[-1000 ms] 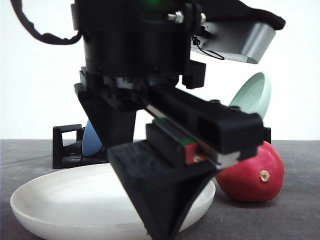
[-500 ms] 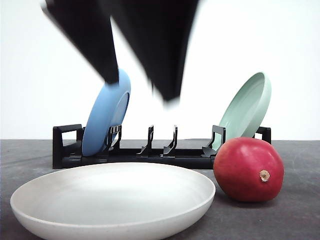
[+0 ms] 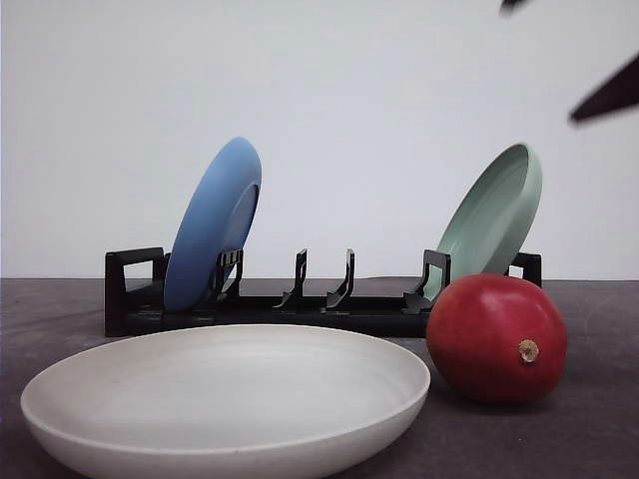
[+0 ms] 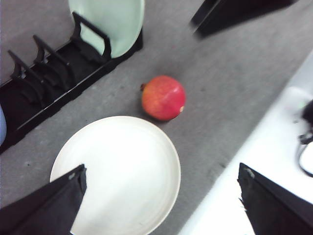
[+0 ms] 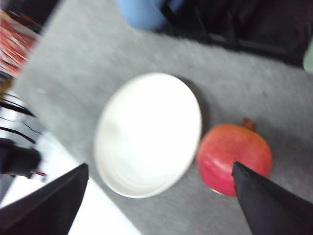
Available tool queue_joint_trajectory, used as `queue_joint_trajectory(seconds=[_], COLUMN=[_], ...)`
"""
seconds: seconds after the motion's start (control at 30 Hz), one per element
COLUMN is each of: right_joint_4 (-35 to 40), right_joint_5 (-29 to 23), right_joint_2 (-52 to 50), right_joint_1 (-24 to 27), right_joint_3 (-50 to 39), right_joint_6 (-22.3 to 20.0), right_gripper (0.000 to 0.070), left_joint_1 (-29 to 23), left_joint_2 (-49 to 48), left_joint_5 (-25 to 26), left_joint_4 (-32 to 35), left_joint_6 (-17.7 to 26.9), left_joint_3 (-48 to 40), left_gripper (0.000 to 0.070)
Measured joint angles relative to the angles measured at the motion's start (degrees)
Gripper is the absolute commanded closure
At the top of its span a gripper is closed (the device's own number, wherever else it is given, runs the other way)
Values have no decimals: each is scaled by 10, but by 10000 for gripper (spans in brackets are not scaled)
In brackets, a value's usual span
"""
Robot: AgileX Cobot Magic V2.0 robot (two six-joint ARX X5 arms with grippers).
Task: Place pomegranate in white plate
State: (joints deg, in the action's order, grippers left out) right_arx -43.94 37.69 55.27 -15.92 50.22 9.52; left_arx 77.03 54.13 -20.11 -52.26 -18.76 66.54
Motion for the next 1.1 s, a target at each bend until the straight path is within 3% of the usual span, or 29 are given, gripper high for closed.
queue_joint_trajectory(seconds=[0.2, 0.57, 0.9, 1.03, 1.1], right_joint_4=[12, 64, 86, 87, 88], right_joint_5=[-79, -121, -144, -155, -156], right_joint_2=[103, 233, 289, 305, 307], right_joint_1=[-26, -64, -93, -99, -101], right_joint_3=[0, 0, 0, 0, 0], right_joint_6=[6, 10, 10, 10, 11], right_gripper=[0, 0, 0, 0, 50], left_joint_1=[0, 0, 0, 0, 0], left_joint_2=[-61, -156, -262, -282, -284], left_joint_5=[23, 23, 5, 5, 4], left_joint_4=[-16, -28, -1, -1, 1], left_joint_6=[-10, -41, -105, -116, -118], left_joint_3=[0, -20, -164, -183, -183], left_gripper=[104, 104, 110, 110, 110])
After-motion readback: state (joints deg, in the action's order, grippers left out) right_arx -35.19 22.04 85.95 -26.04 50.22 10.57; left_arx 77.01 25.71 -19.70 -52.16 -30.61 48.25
